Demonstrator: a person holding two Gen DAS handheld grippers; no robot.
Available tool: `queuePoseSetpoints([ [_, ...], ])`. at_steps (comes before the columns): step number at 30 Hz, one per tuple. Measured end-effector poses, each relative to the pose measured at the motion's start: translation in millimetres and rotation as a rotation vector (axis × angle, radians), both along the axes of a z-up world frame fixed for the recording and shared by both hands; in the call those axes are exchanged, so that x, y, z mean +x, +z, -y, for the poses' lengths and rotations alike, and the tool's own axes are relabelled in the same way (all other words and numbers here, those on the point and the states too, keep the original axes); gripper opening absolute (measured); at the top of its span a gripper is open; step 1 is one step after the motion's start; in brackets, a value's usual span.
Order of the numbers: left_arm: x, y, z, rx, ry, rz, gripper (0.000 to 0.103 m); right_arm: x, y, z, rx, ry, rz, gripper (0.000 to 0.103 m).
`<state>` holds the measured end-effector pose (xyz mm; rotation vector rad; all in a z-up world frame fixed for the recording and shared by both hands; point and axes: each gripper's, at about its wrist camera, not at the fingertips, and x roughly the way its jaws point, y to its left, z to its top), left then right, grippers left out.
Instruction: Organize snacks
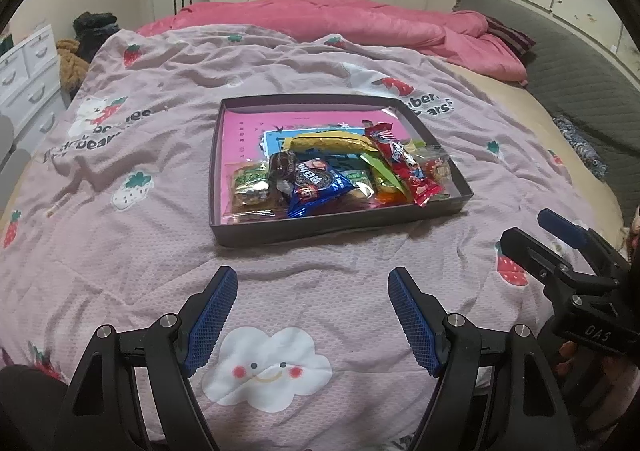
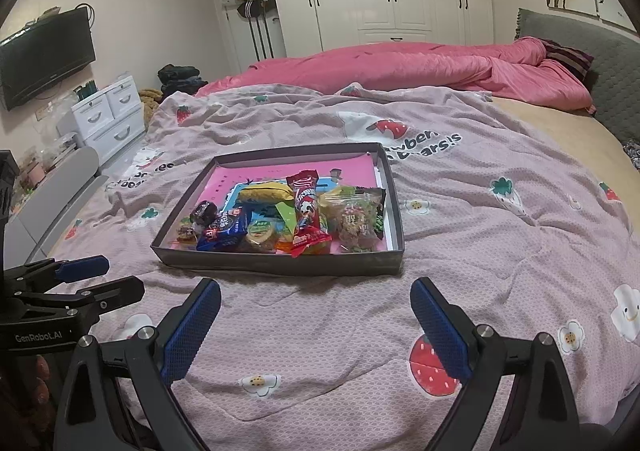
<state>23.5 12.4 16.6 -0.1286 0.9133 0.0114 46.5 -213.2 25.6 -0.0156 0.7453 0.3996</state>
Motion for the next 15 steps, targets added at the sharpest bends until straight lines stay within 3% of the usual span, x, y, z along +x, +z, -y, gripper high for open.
queuePoseSetpoints([
  [15, 1.2, -2.6, -0.6, 0.004, 0.008, -0.005, 0.079, 1.3, -0.9, 1.8, 0.003, -0.005, 0.0, 0.096],
])
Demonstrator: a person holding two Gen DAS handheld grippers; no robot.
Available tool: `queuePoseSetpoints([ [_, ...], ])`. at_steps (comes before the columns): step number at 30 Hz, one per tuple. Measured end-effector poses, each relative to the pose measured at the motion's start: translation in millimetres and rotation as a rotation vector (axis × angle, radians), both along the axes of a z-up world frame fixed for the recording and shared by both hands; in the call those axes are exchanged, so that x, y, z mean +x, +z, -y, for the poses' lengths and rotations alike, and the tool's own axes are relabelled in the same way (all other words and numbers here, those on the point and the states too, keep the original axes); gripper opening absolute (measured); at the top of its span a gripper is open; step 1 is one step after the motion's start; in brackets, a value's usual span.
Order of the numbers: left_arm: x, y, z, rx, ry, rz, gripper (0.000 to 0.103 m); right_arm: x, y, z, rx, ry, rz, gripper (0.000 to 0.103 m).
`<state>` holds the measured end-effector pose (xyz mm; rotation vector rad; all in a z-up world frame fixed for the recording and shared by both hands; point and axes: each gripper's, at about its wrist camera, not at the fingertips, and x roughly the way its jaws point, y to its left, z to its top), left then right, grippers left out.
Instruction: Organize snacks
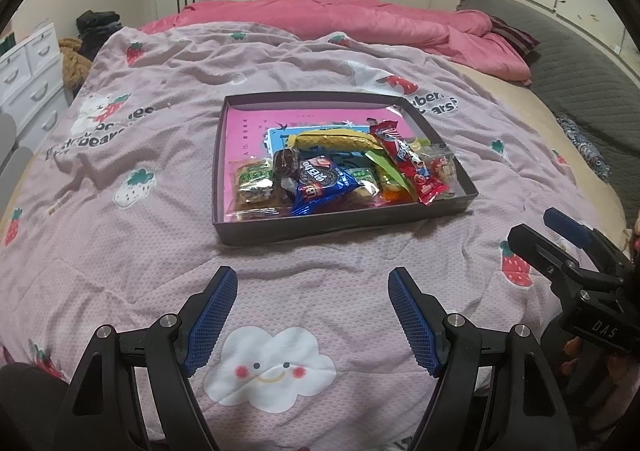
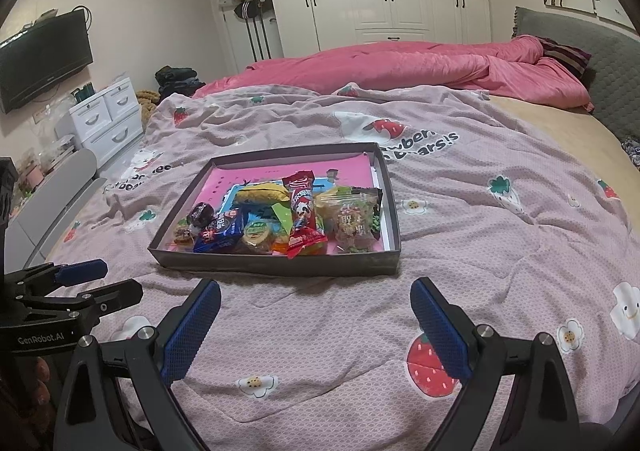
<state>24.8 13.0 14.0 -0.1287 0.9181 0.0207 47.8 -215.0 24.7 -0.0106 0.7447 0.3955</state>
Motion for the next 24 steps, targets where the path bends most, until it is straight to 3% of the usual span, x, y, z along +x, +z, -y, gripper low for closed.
queuePoseSetpoints([
  [12, 1, -2, -4, -0.009, 0.018, -0.002, 0.079, 3, -1, 3, 0.003, -0.005, -0.002, 0.096],
  [24, 11, 1, -12, 0.058, 0.071, 0.04, 0.079, 27, -6, 10, -0.011, -0.04, 0.008, 0.097],
])
